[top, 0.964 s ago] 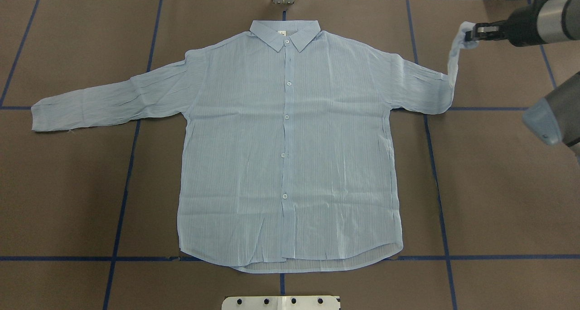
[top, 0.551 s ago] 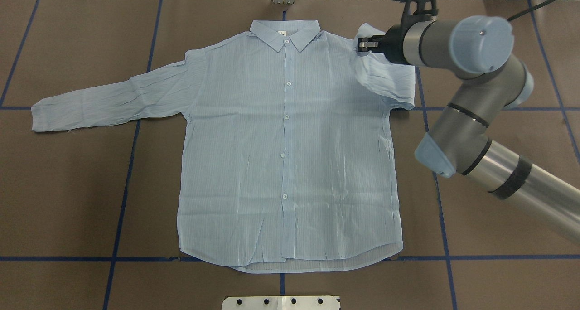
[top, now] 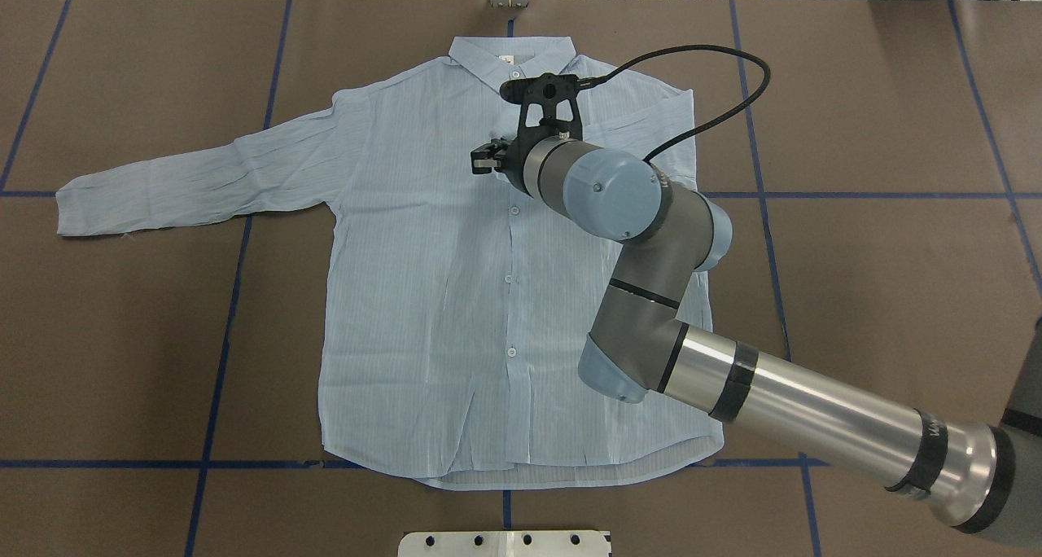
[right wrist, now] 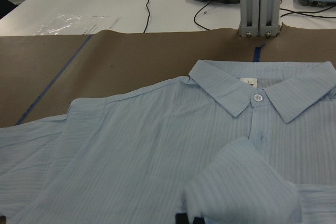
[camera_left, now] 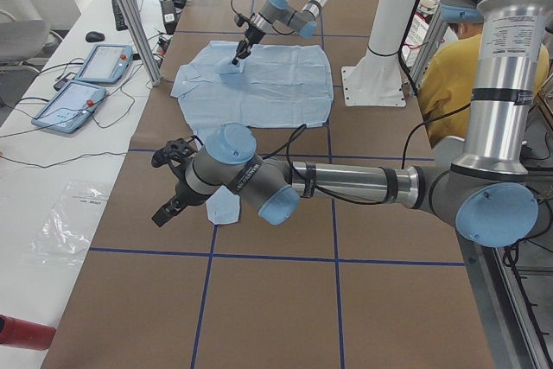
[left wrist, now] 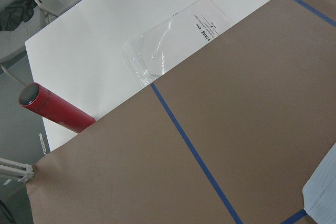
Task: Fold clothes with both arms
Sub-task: 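Lift the cuff with the right gripper and carry it across the shirt front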
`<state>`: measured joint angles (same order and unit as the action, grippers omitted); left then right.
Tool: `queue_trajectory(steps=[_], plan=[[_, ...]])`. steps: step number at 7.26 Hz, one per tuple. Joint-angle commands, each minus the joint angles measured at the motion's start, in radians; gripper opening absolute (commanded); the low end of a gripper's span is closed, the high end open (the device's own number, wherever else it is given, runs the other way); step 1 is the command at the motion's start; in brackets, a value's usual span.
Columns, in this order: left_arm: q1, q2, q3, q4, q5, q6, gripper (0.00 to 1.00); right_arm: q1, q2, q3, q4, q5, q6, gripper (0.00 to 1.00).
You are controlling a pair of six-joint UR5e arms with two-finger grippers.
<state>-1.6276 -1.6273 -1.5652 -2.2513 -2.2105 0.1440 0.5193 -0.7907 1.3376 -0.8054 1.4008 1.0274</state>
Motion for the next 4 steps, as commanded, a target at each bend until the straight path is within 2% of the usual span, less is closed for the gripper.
queue_trajectory(steps=[1, 2, 3, 4], plan=[[0.000, 0.014, 0.001, -0.017, 0.000, 0.000, 1.00, -0.053, 0.092, -0.098, -0.006, -0.058, 0.000, 0.00], [0.000, 0.015, 0.001, -0.017, 0.000, 0.000, 1.00, -0.070, 0.109, -0.119, -0.017, -0.086, 0.002, 0.00], [0.000, 0.020, -0.001, -0.019, 0.000, 0.000, 1.00, -0.080, 0.129, -0.130, -0.062, -0.103, 0.029, 0.99], [0.000, 0.020, -0.001, -0.019, 0.000, 0.000, 1.00, -0.090, 0.193, -0.132, -0.199, -0.143, 0.077, 1.00]])
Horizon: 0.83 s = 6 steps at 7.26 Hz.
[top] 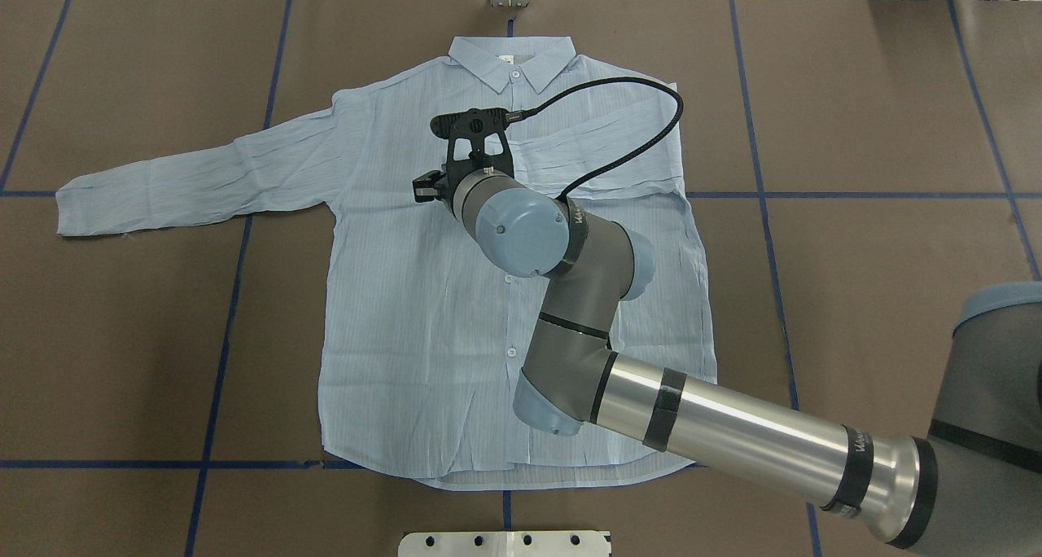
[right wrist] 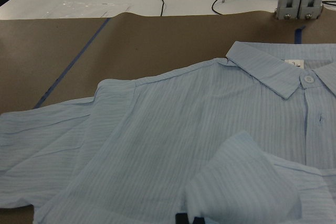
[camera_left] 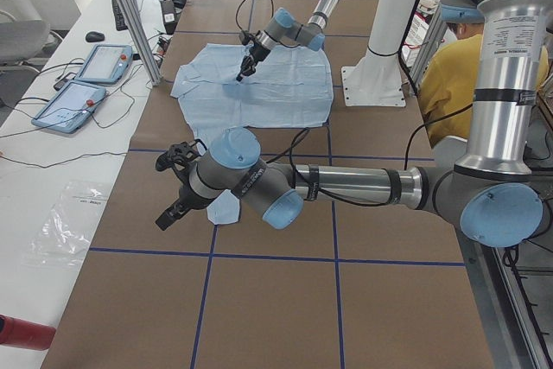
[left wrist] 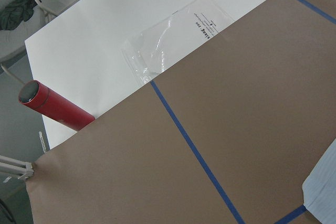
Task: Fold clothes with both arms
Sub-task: 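Lift the cuff with the right gripper and carry it across the shirt front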
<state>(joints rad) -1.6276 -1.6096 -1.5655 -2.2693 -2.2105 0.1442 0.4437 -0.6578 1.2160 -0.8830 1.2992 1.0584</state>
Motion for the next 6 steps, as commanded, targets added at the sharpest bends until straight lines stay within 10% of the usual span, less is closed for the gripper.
queue_trajectory(steps=[1, 3, 6], plan=[[0.000, 0.002, 0.001, 0.001, 0.000, 0.000, 1.00, -0.013, 0.123, -0.012, -0.248, -0.037, 0.069, 1.00], [0.000, 0.002, -0.001, 0.001, 0.000, -0.003, 1.00, -0.005, 0.135, -0.010, -0.271, -0.009, 0.104, 1.00], [0.052, 0.022, 0.013, -0.107, -0.105, -0.121, 1.00, 0.232, 0.036, 0.089, -0.433, 0.376, 0.105, 1.00]])
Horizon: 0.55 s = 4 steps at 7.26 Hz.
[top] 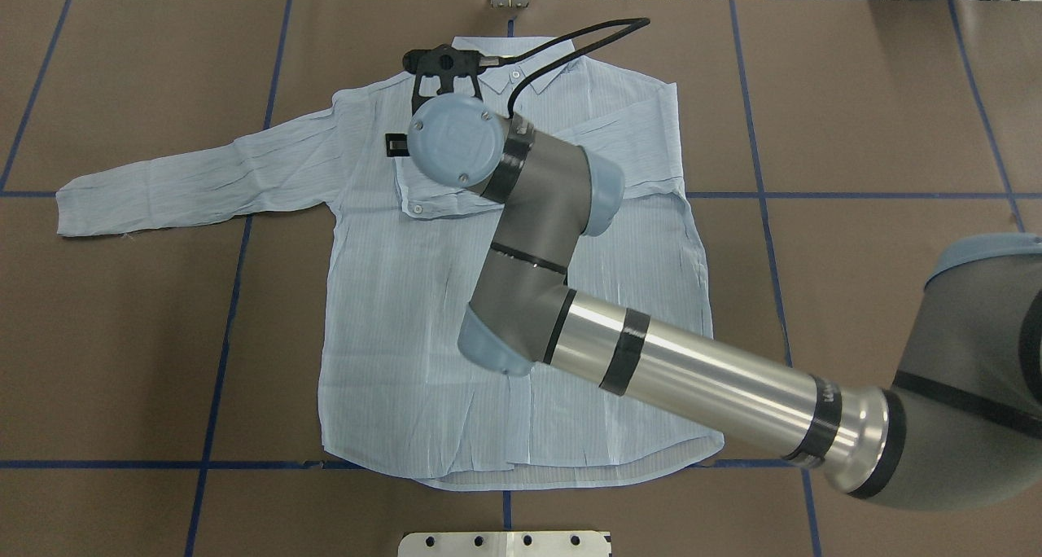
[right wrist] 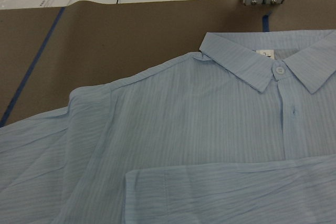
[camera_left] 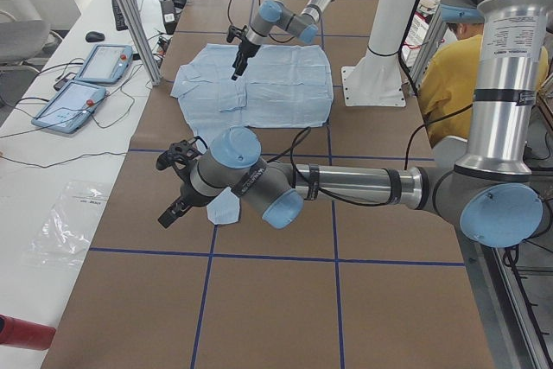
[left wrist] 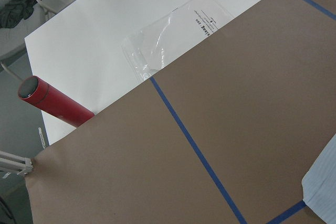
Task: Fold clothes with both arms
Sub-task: 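Release the sleeve and withdraw the right gripper outward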
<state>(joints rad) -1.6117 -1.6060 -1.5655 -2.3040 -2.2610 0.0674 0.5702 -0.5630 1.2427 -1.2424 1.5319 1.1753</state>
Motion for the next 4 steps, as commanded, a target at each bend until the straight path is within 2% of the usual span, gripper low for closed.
queue_trajectory(steps=[1, 2, 3, 4], plan=[[0.091, 0.030, 0.046, -0.119, -0.051, -0.143, 1.00, 0.213, -0.177, 0.169, -0.093, 0.277, -0.075, 1.00], [0.145, 0.052, 0.091, -0.249, -0.045, -0.288, 1.00, 0.323, -0.305, 0.290, -0.148, 0.425, -0.238, 1.00], [0.204, 0.069, 0.158, -0.400, -0.040, -0.440, 1.00, 0.426, -0.440, 0.399, -0.173, 0.509, -0.382, 1.00], [0.272, 0.072, 0.215, -0.496, 0.018, -0.559, 1.00, 0.513, -0.540, 0.444, -0.176, 0.590, -0.478, 1.00]])
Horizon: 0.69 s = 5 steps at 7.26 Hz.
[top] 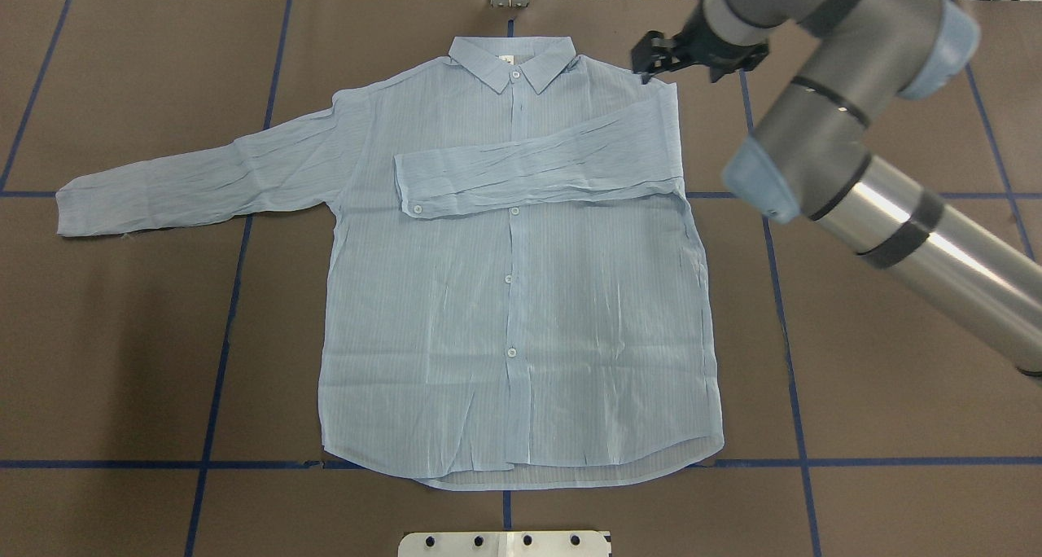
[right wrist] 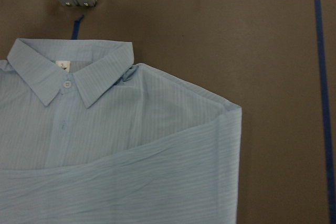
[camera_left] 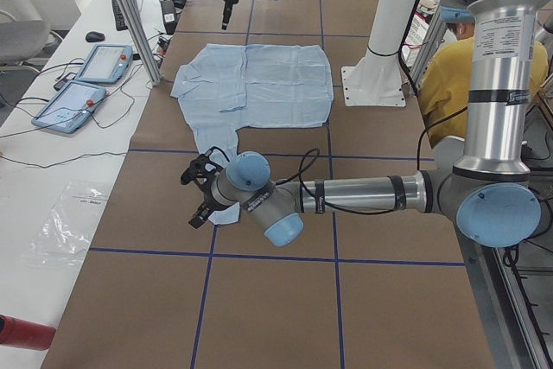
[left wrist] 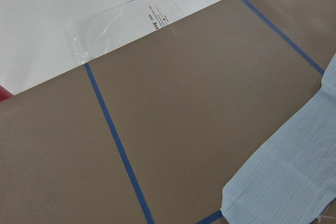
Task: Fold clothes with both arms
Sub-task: 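Release the sleeve and withdraw the right gripper outward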
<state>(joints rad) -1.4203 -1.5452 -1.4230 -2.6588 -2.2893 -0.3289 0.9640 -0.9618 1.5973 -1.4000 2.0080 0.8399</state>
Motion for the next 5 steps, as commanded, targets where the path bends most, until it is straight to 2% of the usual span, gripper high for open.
queue_trajectory(steps=[1, 2, 3, 4, 5], plan=[[0.149, 0.011, 0.103, -0.208, 0.161, -0.264, 1.00, 0.192, -0.243, 0.119, -0.008, 0.173, -0.245, 1.00], [0.229, 0.011, 0.128, -0.254, 0.225, -0.348, 0.99, 0.252, -0.338, 0.157, -0.004, 0.186, -0.295, 0.99], [0.278, 0.011, 0.160, -0.310, 0.264, -0.428, 0.91, 0.274, -0.398, 0.189, -0.002, 0.192, -0.303, 0.99], [0.326, 0.010, 0.171, -0.350, 0.264, -0.512, 0.79, 0.280, -0.440, 0.232, -0.002, 0.192, -0.306, 1.00], [0.369, 0.008, 0.173, -0.357, 0.283, -0.568, 0.71, 0.283, -0.460, 0.251, -0.004, 0.192, -0.306, 1.00]])
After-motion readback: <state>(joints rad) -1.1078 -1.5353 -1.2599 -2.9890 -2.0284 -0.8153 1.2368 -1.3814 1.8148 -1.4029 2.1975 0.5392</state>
